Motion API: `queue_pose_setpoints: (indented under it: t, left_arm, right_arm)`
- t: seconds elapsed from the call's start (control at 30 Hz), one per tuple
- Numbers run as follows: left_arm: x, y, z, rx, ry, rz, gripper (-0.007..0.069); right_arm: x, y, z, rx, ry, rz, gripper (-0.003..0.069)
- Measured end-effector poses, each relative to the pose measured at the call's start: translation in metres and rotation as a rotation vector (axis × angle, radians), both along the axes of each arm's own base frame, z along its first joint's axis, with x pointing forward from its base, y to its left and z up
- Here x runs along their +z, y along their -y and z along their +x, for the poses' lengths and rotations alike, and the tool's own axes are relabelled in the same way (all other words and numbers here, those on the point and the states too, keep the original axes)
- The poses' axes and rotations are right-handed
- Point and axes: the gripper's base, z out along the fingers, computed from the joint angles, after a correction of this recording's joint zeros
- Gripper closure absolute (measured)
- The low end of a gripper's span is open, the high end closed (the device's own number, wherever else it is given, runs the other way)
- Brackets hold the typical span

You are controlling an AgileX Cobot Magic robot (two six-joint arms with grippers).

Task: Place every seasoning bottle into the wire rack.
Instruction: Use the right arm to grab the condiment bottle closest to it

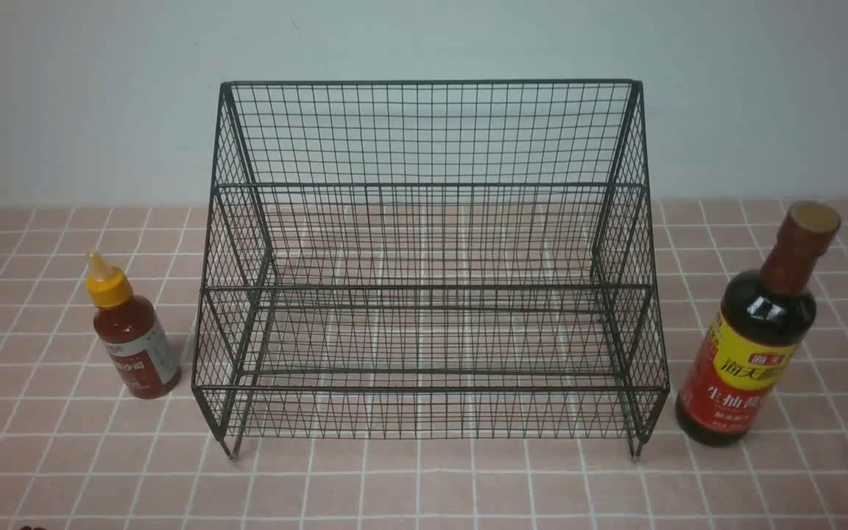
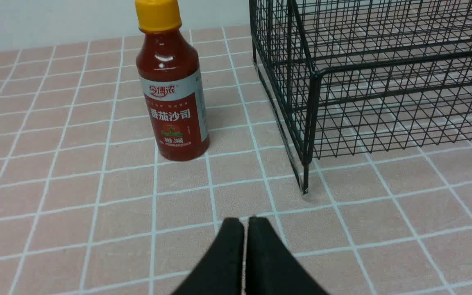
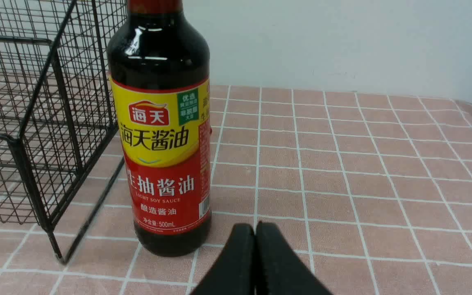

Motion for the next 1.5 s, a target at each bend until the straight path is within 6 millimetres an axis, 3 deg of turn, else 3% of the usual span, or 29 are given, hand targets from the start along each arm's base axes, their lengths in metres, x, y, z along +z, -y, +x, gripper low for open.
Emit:
queue_pose_setpoints:
  t: [1.17,1.23,1.4,1.5]
  left_arm:
    - [0.000,0.000,0.000,0.000,0.000,0.000,0.0631]
    - [0.000,0.000,0.000,0.000,0.000,0.000,0.0631]
    - [0.000,0.000,0.000,0.000,0.000,0.000,0.0631]
    - [0.000,0.000,0.000,0.000,0.000,0.000,0.0631]
  right_arm:
    - [0.000,0.000,0.000,0.000,0.003,0.004,0.0669]
    - [0.002,0.000,0.000,0.001,0.022,0.018,0.0669]
    - [0.026,0.002,0.002,-0.030,0.307,0.280,0.0669]
    - [0.033,0.004,0.000,-0.048,0.388,0.355,0.0669]
